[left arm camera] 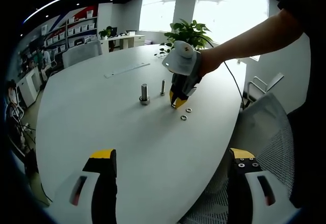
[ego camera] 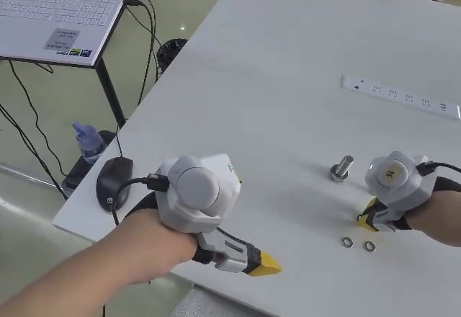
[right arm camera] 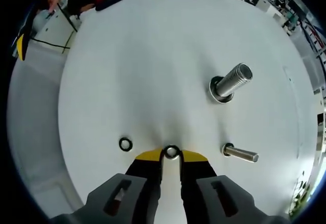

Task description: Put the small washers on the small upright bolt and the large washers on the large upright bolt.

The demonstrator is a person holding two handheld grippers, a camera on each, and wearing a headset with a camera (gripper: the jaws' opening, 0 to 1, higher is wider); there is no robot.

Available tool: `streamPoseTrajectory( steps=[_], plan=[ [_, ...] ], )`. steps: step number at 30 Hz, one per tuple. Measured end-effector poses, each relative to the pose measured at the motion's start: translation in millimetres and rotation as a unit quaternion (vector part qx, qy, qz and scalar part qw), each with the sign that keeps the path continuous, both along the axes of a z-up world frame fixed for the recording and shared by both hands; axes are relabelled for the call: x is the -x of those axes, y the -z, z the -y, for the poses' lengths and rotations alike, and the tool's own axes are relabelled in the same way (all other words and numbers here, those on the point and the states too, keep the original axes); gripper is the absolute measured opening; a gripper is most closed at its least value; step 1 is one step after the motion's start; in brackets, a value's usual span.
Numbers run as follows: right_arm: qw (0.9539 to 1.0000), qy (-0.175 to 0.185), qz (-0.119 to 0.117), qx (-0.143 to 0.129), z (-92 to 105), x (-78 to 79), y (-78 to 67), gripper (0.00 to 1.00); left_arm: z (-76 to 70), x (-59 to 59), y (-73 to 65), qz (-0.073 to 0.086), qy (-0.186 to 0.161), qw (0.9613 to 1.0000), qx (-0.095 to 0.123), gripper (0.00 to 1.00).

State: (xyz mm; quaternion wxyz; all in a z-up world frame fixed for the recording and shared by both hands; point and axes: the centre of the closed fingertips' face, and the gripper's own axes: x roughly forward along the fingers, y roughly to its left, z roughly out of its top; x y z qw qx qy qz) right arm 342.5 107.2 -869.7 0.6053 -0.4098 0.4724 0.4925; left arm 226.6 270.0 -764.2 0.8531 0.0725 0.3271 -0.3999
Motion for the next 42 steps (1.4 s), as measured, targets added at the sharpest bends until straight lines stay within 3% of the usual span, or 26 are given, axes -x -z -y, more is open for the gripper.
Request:
streamPoseTrajectory(
  steps=[5, 14, 23, 32, 42],
  plan=[
    [0.9998, 0.022, -0.002, 0.003, 1.0, -1.7, 0.4, 0.13, -0.2, 3.1, 0.4, -0.004, 0.000, 1.0000, -0.001, 0.88],
    [0.9995, 0.030, -0.005, -0.008, 2.6, 0.1, -3.0, 0.13, -2.4, 1.7, -3.1, 0.000, -0.004, 1.0000, -0.003, 0.86],
    [0.9991, 0.040, -0.011, -0.003, 22.0, -3.8, -9.1, 0.13, 4.8, 3.2, -1.7, -0.004, 0.004, 1.0000, -0.006, 0.85],
    [0.9976, 0.069, -0.010, 0.006, 58.8, -8.6, -15.7, 0.13, 8.8, 0.8, -1.8, -0.004, 0.002, 1.0000, -0.006, 0.85],
    [0.9967, 0.081, -0.002, -0.004, 58.3, -23.3, -26.8, 0.13, 15.2, -0.6, -1.1, -0.005, 0.003, 1.0000, -0.005, 0.84]
  ],
)
